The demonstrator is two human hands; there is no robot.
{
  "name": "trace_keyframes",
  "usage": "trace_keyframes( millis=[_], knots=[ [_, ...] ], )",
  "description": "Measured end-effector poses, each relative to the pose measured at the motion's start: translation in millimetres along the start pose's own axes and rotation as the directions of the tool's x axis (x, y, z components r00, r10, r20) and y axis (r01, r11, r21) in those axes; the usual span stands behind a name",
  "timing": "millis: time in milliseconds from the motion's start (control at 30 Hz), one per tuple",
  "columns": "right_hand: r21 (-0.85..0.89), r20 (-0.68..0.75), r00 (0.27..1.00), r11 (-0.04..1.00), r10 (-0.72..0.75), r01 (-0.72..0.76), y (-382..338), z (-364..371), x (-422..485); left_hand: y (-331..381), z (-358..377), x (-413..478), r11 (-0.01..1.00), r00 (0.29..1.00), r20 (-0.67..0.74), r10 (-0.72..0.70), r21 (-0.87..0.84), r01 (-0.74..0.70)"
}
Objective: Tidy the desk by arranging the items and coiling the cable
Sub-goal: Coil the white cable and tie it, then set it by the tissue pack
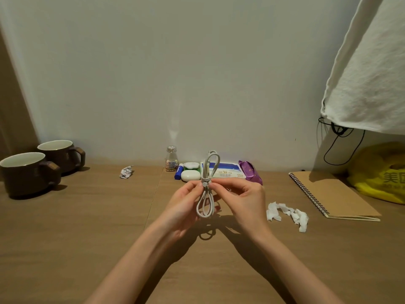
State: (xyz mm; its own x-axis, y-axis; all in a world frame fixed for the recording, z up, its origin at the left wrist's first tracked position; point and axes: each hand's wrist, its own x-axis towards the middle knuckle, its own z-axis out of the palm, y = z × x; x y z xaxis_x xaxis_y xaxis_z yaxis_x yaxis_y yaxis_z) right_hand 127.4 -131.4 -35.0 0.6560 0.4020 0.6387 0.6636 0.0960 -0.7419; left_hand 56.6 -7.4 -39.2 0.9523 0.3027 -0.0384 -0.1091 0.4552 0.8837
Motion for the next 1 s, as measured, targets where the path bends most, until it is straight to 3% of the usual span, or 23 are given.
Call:
trace_keyframes(
  millis=[100,233,433,600,1000],
  knots=[
    [-0.155,0.064,0.989,0.978,-0.131,0.139,4.7,-3.9,1.5,1.4,-0.4,-1.0,1.000,1.000,0.010,0.002,0.003,-0.002],
    [-0.405,0.151,0.922,0.828,-0.357,0.388,12.2,-5.7,1.9,0.0,-0.9,-1.3,0.999,1.000,-0.002,0.000,0.051,0.000],
    [-0.521,0.163,0.853,0.691,-0.496,0.501,13.7,-6.8,1.2,0.1,0.0,-2.4,0.990,0.997,-0.055,0.055,0.134,-0.048],
    [-0.580,0.255,0.801,0.578,-0.541,0.574,17.4,-11.6,3.7,-0.6,1.9,-3.7,0.984,0.995,-0.076,0.068,0.168,-0.055],
    [-0.508,0.208,0.827,0.664,-0.523,0.548,21.3,-14.8,8.8,1.6,1.9,-7.1,0.980,0.997,-0.062,0.035,0.196,-0.022]
  ],
)
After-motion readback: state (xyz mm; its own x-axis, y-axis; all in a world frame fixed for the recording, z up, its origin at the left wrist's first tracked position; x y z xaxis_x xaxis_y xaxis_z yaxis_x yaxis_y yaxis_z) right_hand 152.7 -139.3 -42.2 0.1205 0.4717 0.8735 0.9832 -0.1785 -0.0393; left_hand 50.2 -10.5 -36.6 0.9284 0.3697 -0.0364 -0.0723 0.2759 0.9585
